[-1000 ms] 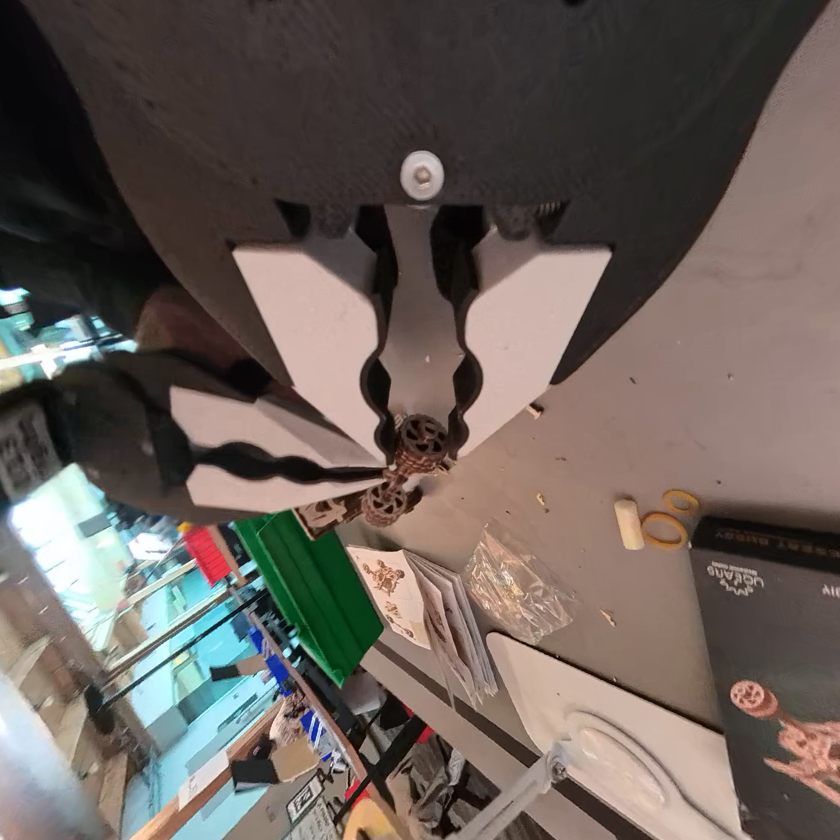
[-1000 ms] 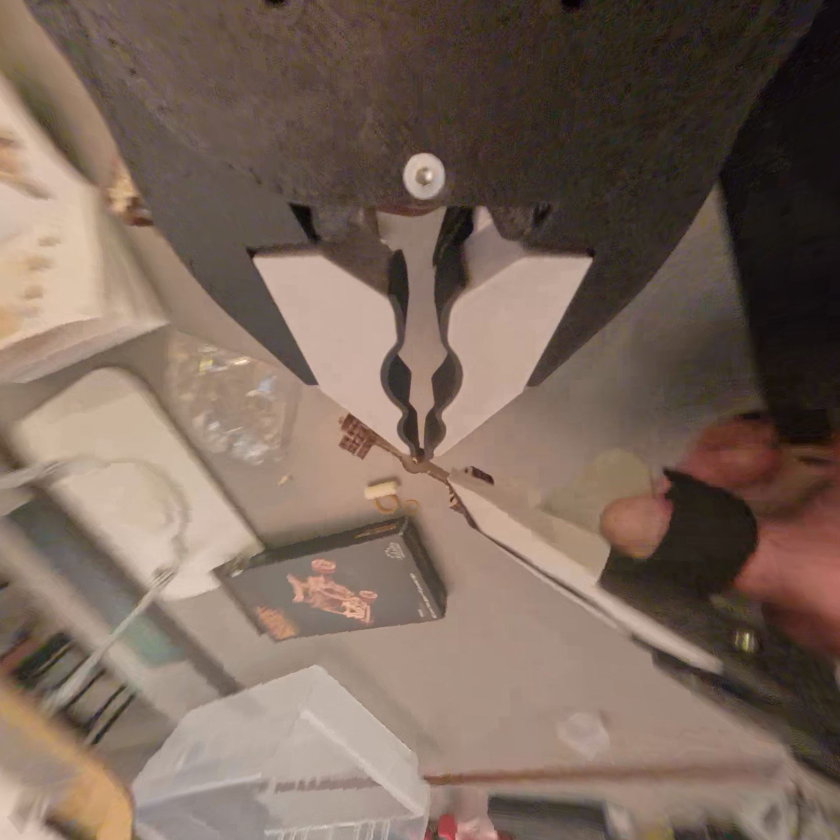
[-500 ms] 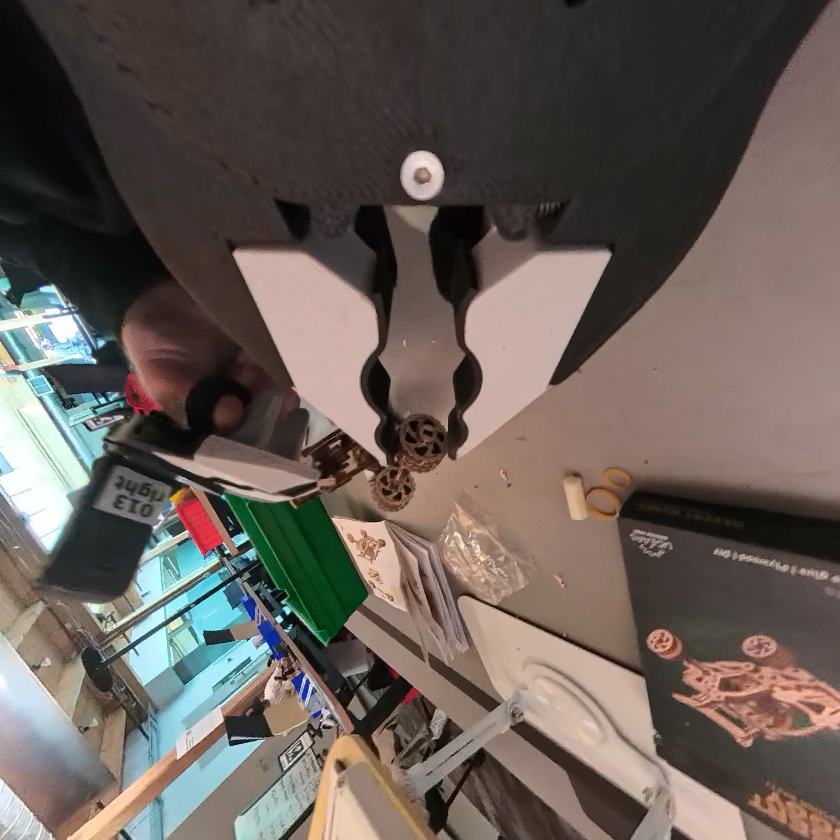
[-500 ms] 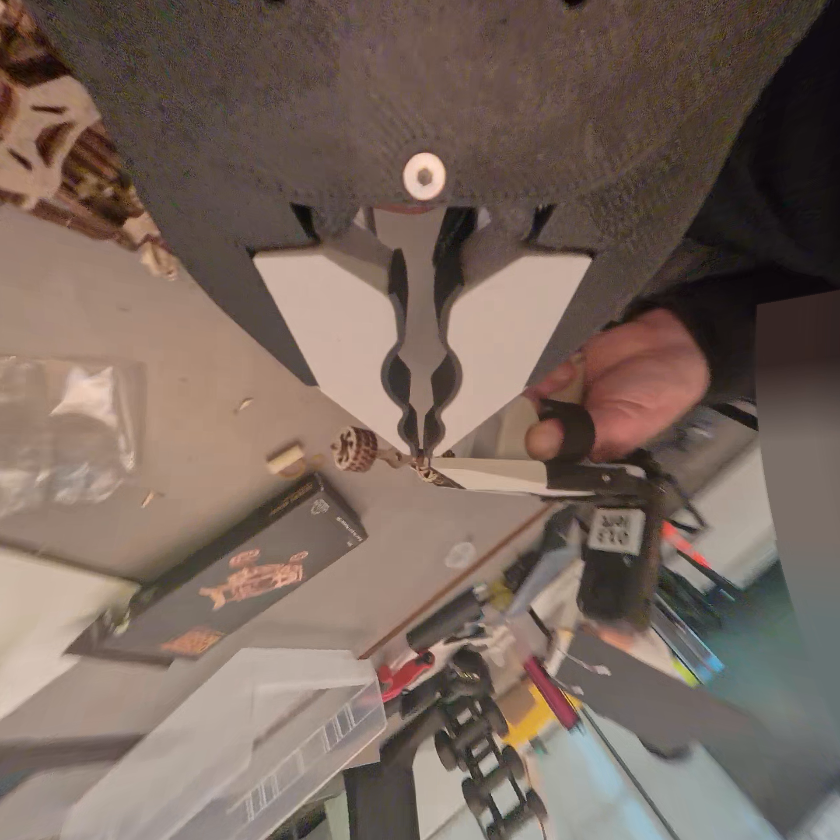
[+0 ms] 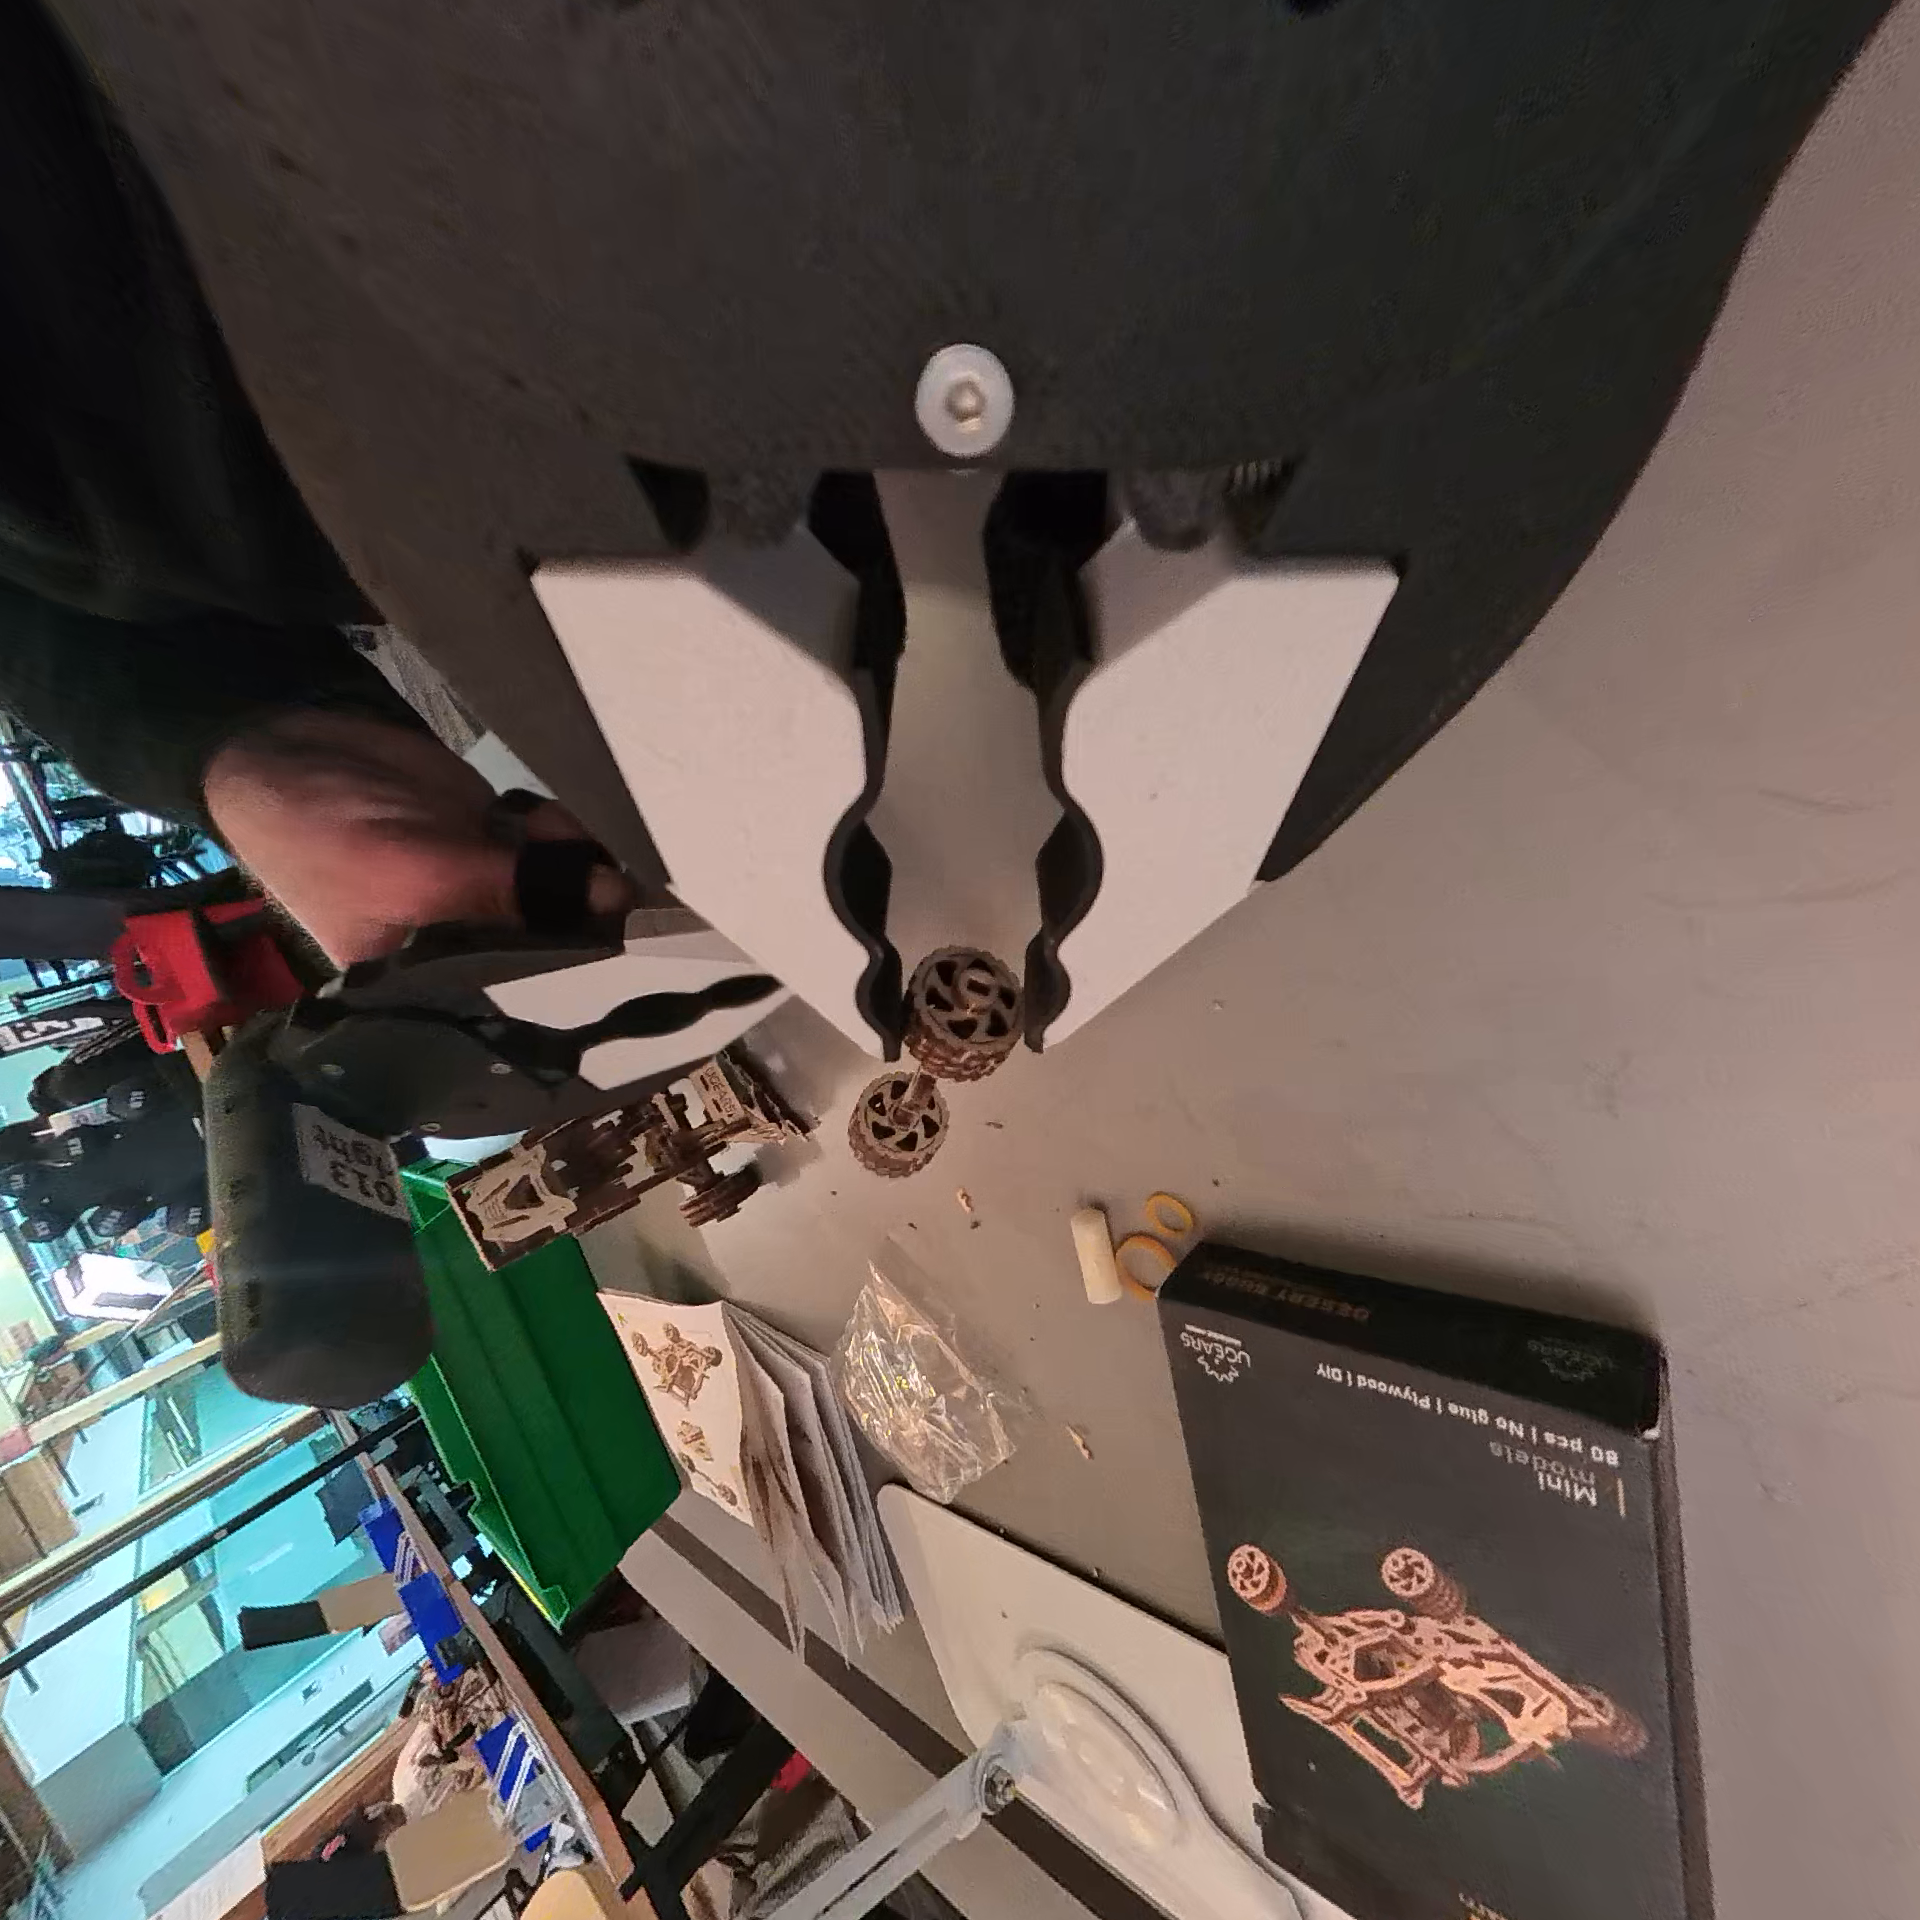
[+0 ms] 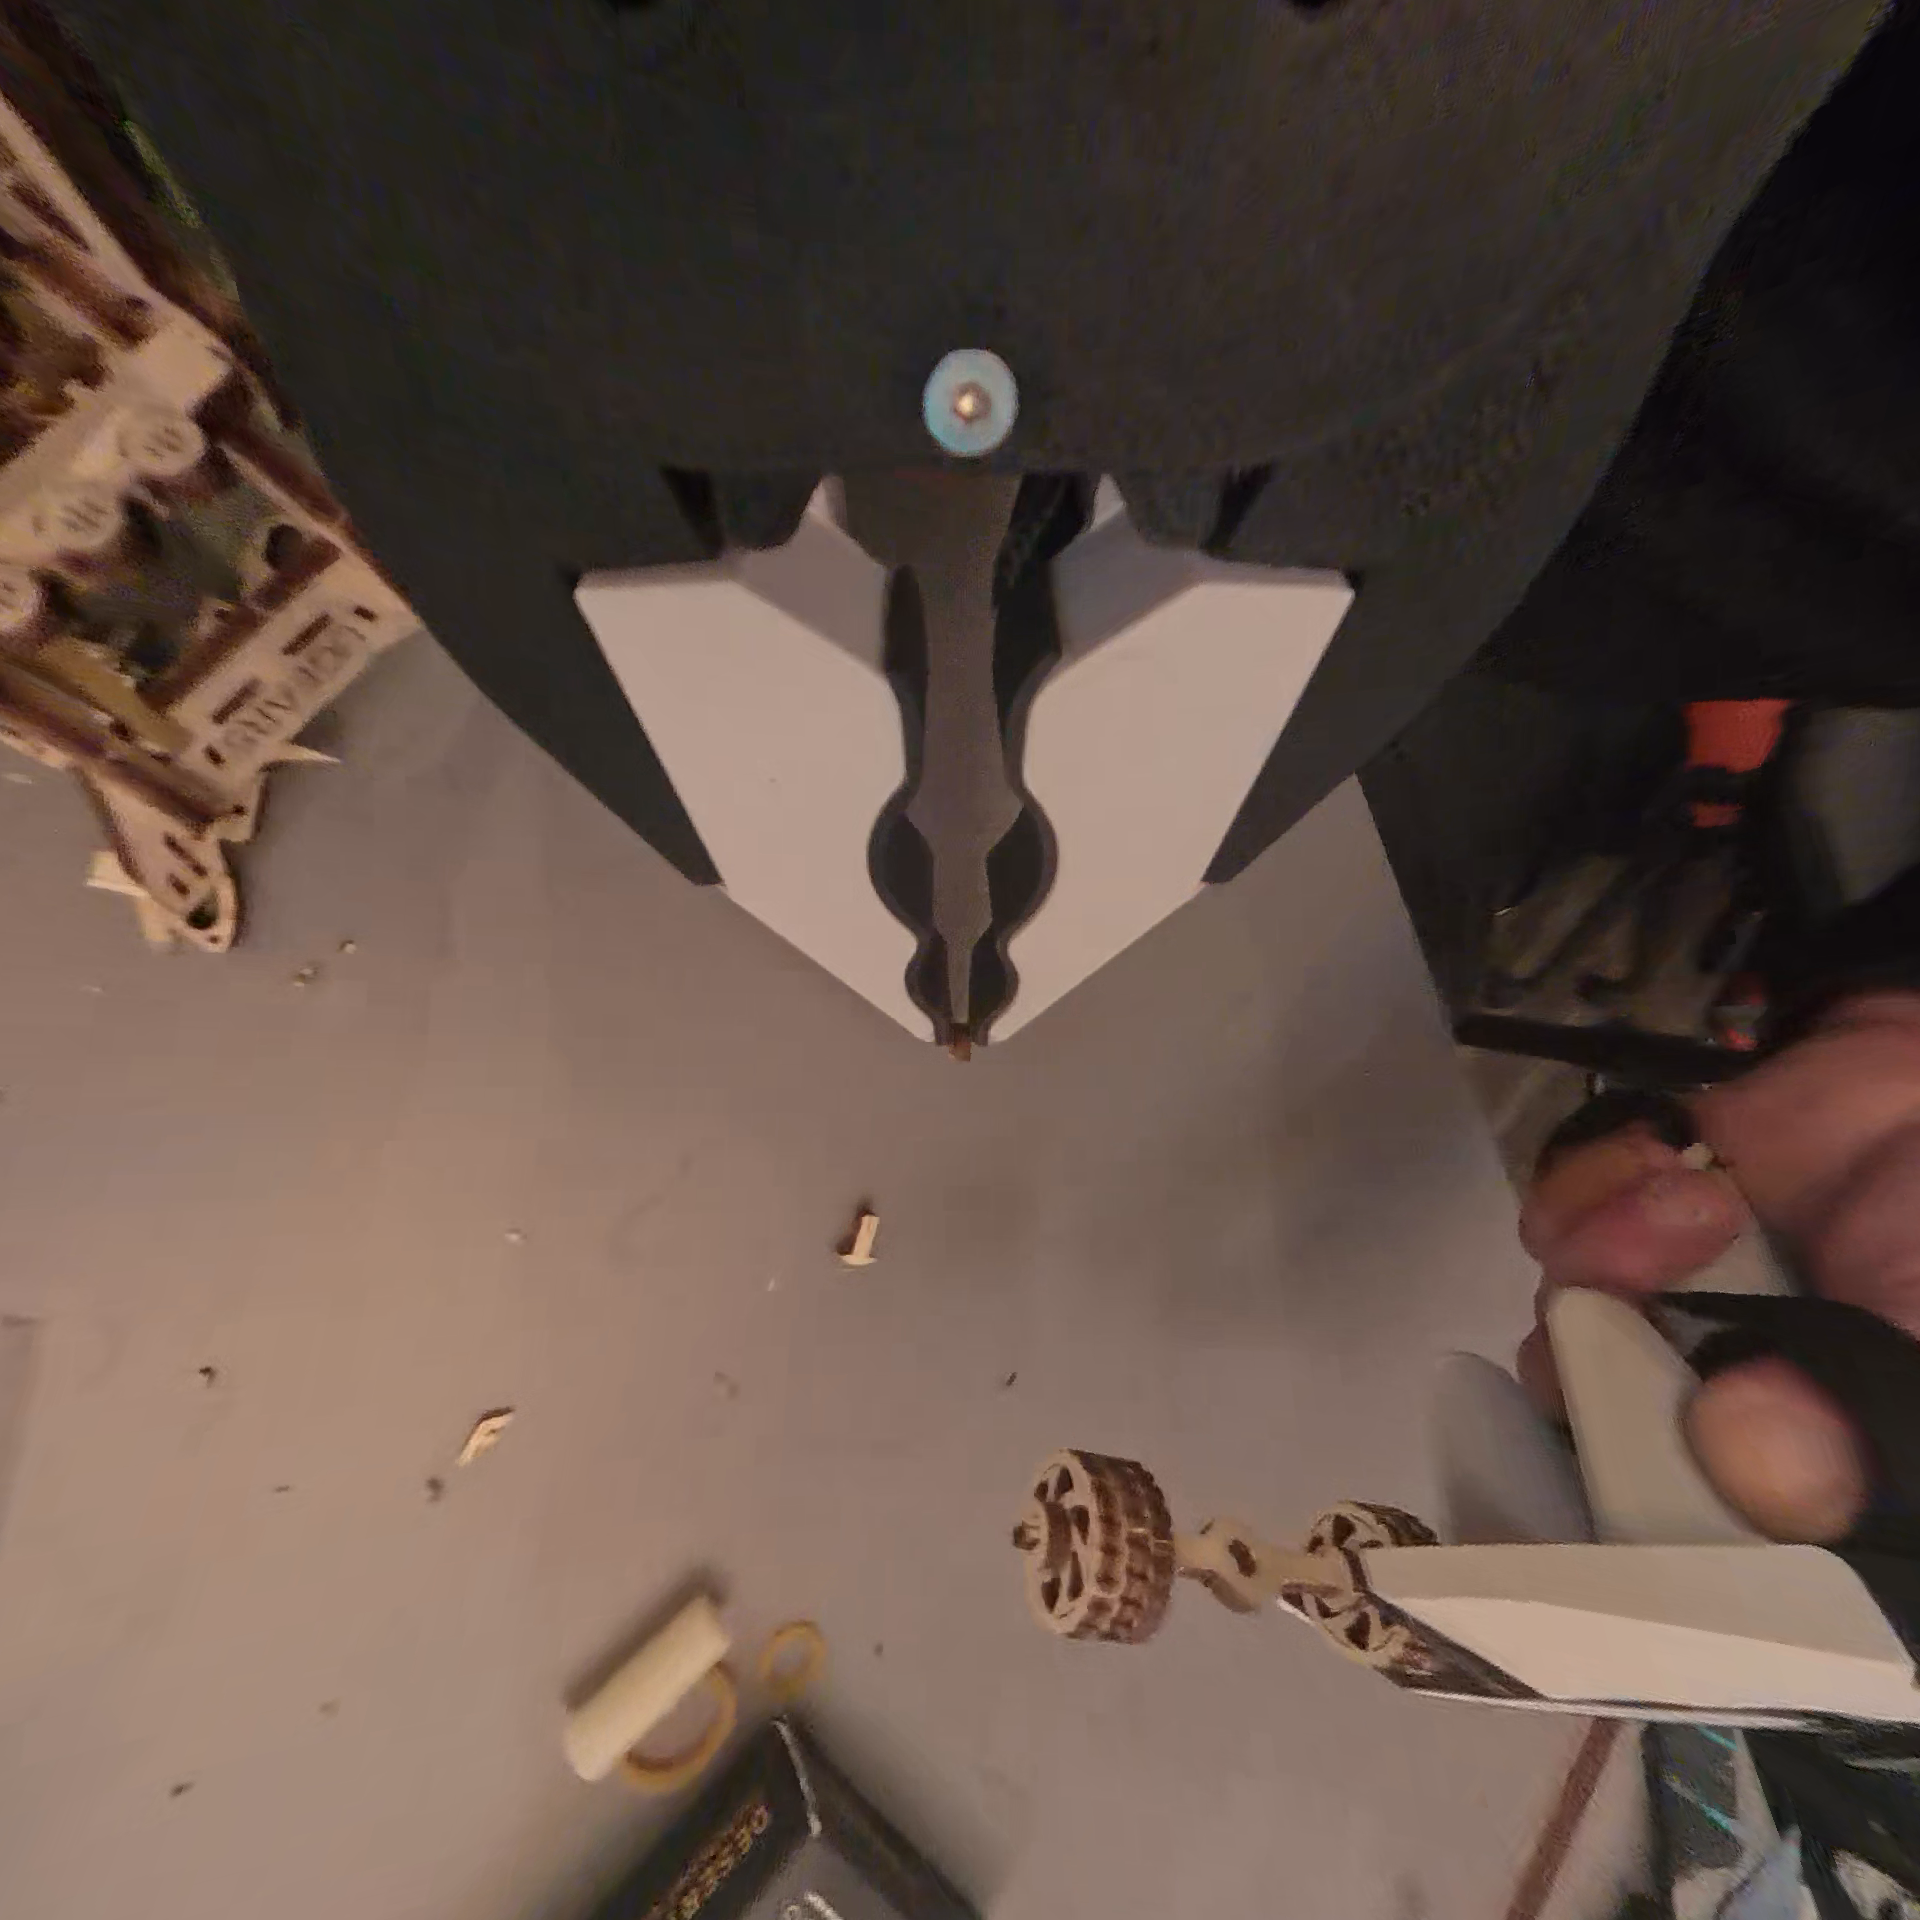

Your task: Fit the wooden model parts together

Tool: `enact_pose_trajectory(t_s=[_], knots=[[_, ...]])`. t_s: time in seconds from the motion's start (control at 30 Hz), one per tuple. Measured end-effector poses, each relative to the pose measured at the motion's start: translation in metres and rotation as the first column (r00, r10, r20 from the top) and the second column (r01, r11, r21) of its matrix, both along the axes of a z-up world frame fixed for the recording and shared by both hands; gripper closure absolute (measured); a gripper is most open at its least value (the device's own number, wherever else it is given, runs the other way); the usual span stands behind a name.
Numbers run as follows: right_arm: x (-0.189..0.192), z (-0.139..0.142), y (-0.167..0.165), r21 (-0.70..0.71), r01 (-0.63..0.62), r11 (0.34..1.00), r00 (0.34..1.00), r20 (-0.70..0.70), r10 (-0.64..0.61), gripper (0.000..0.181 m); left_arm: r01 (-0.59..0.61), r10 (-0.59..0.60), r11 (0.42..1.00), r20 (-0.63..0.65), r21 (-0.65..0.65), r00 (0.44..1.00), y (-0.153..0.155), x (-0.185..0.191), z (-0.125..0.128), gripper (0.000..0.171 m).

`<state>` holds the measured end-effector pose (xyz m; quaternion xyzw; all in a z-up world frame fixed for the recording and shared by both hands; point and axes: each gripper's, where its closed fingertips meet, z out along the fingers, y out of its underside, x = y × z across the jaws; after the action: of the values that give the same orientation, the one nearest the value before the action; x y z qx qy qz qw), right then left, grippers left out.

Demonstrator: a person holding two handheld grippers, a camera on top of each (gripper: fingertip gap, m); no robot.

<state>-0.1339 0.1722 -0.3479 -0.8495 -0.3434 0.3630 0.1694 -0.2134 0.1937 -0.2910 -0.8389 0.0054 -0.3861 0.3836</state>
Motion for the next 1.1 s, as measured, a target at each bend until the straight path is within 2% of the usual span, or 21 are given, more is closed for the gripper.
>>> enact_pose_trajectory(t_s=[0.27,0.5,0.67,0.8,0.93,1.1], knots=[[0.021,0.000,0.012,0.050,0.064,0.997,0.996,0.066,-0.067,0.180,0.007,-0.007,1.000,0.037,-0.009,0.999,0.003,-0.001,0.000,0.151],[0.033,0.000,0.013,0.136,0.058,0.989,0.987,0.141,-0.078,0.173,0.007,-0.007,1.000,0.049,-0.013,0.999,0.003,-0.002,0.000,0.151],[0.038,0.010,0.013,0.231,0.013,0.973,0.985,0.167,-0.052,0.168,0.008,-0.007,1.000,0.052,-0.013,0.999,0.004,-0.001,-0.001,0.151],[0.025,0.016,0.013,0.290,-0.052,0.956,0.985,0.171,0.002,0.167,0.009,-0.009,1.000,0.057,-0.010,0.998,0.005,-0.001,0.000,0.151],[0.010,0.014,0.019,0.309,-0.100,0.946,0.981,0.191,0.041,0.159,0.003,-0.003,1.000,0.057,-0.006,0.998,0.005,-0.003,0.002,0.151],[0.013,0.014,0.024,0.334,-0.138,0.932,0.968,0.243,0.056,0.152,-0.004,0.004,1.000,0.066,-0.010,0.998,0.006,-0.007,0.000,0.151]])
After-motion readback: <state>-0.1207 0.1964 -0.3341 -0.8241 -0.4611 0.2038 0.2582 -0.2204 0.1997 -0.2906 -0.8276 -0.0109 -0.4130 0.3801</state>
